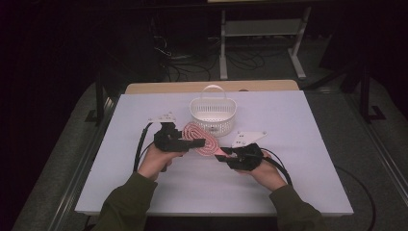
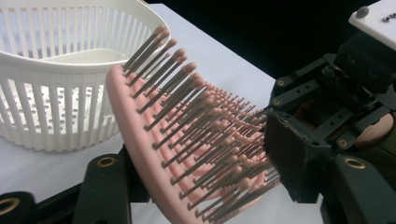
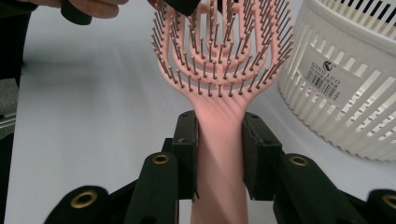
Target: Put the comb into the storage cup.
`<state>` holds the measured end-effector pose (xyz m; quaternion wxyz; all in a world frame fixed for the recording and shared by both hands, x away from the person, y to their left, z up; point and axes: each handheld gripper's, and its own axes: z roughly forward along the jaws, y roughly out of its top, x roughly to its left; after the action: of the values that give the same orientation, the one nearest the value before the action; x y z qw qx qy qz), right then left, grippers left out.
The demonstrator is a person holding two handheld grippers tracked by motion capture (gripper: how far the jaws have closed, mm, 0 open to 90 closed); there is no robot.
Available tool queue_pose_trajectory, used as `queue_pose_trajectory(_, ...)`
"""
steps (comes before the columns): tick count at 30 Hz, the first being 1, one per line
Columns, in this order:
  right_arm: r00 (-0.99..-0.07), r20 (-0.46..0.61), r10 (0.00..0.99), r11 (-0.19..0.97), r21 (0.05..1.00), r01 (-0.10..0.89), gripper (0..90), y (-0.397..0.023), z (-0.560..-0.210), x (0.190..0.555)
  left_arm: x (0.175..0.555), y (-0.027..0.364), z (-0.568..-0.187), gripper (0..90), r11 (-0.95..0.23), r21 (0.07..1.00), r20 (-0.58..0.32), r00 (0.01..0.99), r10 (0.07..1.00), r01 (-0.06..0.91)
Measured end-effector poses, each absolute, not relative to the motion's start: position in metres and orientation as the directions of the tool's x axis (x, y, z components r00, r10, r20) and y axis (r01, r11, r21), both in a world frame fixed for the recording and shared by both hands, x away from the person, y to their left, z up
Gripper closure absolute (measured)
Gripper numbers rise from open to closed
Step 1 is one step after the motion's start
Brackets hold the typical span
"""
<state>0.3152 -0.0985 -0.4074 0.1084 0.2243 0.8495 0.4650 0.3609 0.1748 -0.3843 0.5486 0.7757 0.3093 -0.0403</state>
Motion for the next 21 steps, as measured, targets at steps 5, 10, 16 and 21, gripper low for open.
queue_pose_trajectory(5,-0.875,0.022,0.484,0.472,0.835,0.282,68.6,-0.0975,-0.4083,0.3153,0.3606,0.1748,-0.3836,45.8,-0.201,0.827,-0.41,0.807,0.426,0.526)
queue_pose_trajectory(10,-0.875,0.015,0.483,0.487,0.827,0.283,68.6,-0.0949,-0.4105,0.3146,0.3596,0.1748,-0.3827,51.5,-0.198,0.829,-0.413,0.81,0.415,0.524)
queue_pose_trajectory(16,-0.878,0.014,0.478,0.492,0.824,0.281,68.6,-0.0928,-0.4115,0.3145,0.3593,0.1755,-0.3817,53.8,-0.19,0.826,-0.427,0.81,0.401,0.53)
queue_pose_trajectory(21,-0.879,0.016,0.476,0.495,0.821,0.283,68.8,-0.0912,-0.4124,0.3145,0.3583,0.174,-0.3812,56.4,-0.191,0.827,-0.432,0.815,0.386,0.529)
